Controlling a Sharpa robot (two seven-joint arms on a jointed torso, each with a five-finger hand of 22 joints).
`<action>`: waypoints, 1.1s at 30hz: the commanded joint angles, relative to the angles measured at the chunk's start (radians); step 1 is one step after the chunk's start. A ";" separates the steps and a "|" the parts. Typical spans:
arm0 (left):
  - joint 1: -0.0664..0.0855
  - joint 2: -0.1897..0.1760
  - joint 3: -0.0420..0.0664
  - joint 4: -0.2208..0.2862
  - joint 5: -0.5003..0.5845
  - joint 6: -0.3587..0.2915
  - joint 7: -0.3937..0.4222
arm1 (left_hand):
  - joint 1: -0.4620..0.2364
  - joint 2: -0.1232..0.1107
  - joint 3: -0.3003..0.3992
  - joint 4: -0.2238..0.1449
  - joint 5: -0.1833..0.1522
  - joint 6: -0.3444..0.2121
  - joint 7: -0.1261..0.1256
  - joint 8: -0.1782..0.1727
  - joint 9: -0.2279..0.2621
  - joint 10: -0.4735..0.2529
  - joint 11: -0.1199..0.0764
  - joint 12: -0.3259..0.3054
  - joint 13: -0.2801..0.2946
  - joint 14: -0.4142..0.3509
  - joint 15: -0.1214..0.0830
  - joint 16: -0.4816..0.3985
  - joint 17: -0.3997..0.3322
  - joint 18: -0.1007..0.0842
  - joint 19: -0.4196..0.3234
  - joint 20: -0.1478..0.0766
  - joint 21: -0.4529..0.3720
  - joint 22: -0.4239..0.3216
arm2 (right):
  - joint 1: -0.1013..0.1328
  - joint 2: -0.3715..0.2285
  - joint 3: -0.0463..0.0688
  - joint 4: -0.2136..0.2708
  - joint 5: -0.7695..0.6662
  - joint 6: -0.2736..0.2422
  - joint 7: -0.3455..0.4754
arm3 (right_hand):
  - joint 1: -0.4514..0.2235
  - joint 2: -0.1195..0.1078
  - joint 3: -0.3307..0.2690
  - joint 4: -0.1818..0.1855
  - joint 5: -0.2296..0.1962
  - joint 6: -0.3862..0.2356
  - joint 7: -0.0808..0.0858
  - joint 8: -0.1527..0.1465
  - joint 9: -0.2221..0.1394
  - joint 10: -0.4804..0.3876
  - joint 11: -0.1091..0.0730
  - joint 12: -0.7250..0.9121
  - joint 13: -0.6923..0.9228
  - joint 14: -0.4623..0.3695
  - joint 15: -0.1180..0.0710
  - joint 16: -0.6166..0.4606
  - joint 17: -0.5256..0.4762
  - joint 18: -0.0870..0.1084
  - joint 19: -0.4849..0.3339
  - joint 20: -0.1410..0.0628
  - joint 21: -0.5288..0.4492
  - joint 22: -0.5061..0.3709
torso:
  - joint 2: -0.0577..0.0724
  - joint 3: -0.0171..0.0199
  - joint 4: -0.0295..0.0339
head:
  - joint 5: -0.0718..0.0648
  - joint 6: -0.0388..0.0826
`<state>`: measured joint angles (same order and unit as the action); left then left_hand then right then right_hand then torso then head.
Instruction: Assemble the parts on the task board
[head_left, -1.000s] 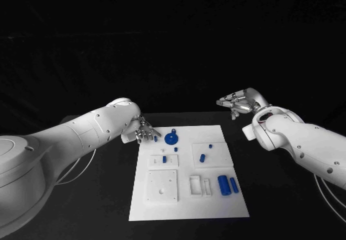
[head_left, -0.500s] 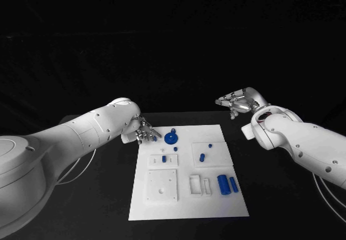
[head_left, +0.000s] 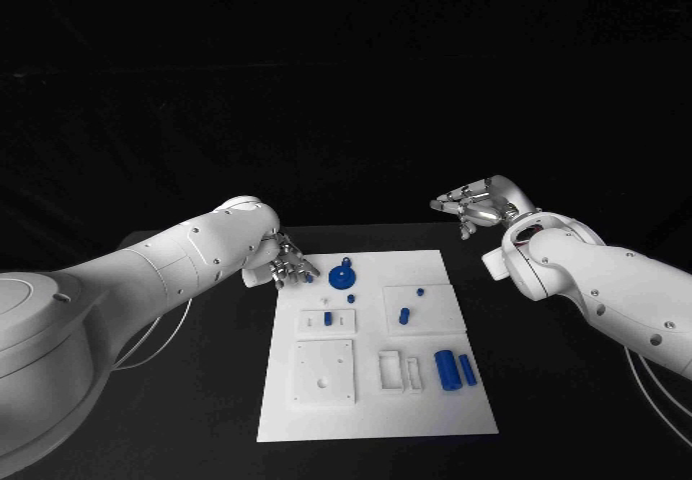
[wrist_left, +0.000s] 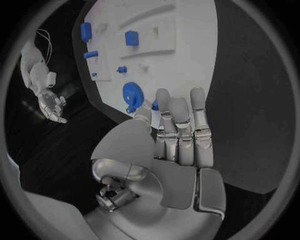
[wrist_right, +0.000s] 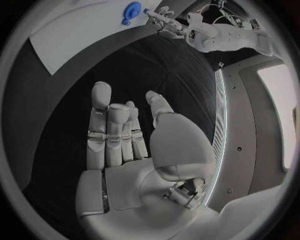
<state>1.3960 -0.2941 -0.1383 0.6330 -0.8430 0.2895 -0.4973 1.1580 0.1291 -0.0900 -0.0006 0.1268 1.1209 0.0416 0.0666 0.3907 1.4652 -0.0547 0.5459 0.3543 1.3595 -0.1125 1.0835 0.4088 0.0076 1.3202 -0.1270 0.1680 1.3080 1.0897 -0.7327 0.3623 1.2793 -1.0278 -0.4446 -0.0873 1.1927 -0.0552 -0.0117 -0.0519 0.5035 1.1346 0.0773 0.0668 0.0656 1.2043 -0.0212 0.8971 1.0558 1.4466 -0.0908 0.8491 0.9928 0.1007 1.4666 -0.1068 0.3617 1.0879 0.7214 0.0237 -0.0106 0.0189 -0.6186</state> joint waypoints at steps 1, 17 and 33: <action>0.000 0.004 0.000 -0.001 0.006 -0.007 0.013 | 0.006 0.011 0.003 -0.008 0.007 0.003 -0.002 0.004 0.003 0.032 0.003 -0.003 0.002 -0.007 0.002 0.002 -0.001 -0.008 -0.006 0.000 0.006 0.018 | 0.000 0.001 0.001 0.000 -0.001 0.000 0.010 | 0.002 0.000 0.001 0.004 0.006 -0.004 0.001 -0.004 0.000 -0.002 0.004 -0.001 -0.001 -0.001 0.009 -0.004 -0.002 0.015 0.037 0.007 -0.002 -0.001 | 0.000 -0.0003 -0.0003 | 0.002 -0.001; 0.000 0.006 0.000 -0.007 0.038 -0.013 0.025 | 0.096 0.047 0.034 -0.089 0.105 0.011 -0.012 0.008 0.023 0.031 0.000 -0.005 0.002 -0.006 -0.001 0.007 -0.002 -0.008 -0.009 -0.003 0.013 0.018 | 0.000 0.004 0.001 -0.005 -0.001 -0.008 0.012 | 0.004 -0.001 0.006 0.005 0.022 -0.003 0.000 -0.004 -0.001 0.001 0.003 0.004 0.000 0.000 0.008 -0.001 0.000 0.015 0.038 0.006 0.003 -0.001 | 0.000 -0.0014 0.0004 | 0.003 0.000; 0.000 -0.019 0.001 0.006 0.150 -0.078 0.027 | 0.078 0.072 0.102 -0.178 0.264 -0.029 -0.031 0.210 0.175 0.018 -0.009 0.000 0.007 -0.010 -0.007 0.021 0.001 -0.008 -0.019 -0.008 0.035 0.020 | 0.000 0.006 0.000 -0.012 -0.001 -0.001 0.010 | 0.004 -0.003 0.014 0.005 0.051 -0.003 0.000 -0.004 -0.001 0.000 0.003 0.004 0.001 0.000 0.008 0.000 0.001 0.015 0.037 0.006 0.005 -0.001 | -0.002 -0.0017 0.0020 | 0.008 0.004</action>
<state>1.3955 -0.3115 -0.1380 0.6324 -0.7511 0.2434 -0.4798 1.2408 0.1963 -0.0284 -0.1368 0.3820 1.0980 0.0141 0.1315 0.4179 1.4651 -0.0548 0.5459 0.3602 1.3559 -0.1161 1.0997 0.4095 0.0077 1.3057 -0.1342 0.1994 1.3076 1.0897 -0.7276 0.3623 1.2677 -1.0275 -0.4499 -0.0865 1.1927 -0.0552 -0.0019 -0.0482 0.5500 1.1355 0.0764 0.0668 0.0657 1.2043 -0.0212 0.8971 1.0560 1.4466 -0.0908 0.8491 0.9929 0.1002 1.4666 -0.1068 0.3618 1.0867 0.7198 0.0227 -0.0092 0.0257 -0.6154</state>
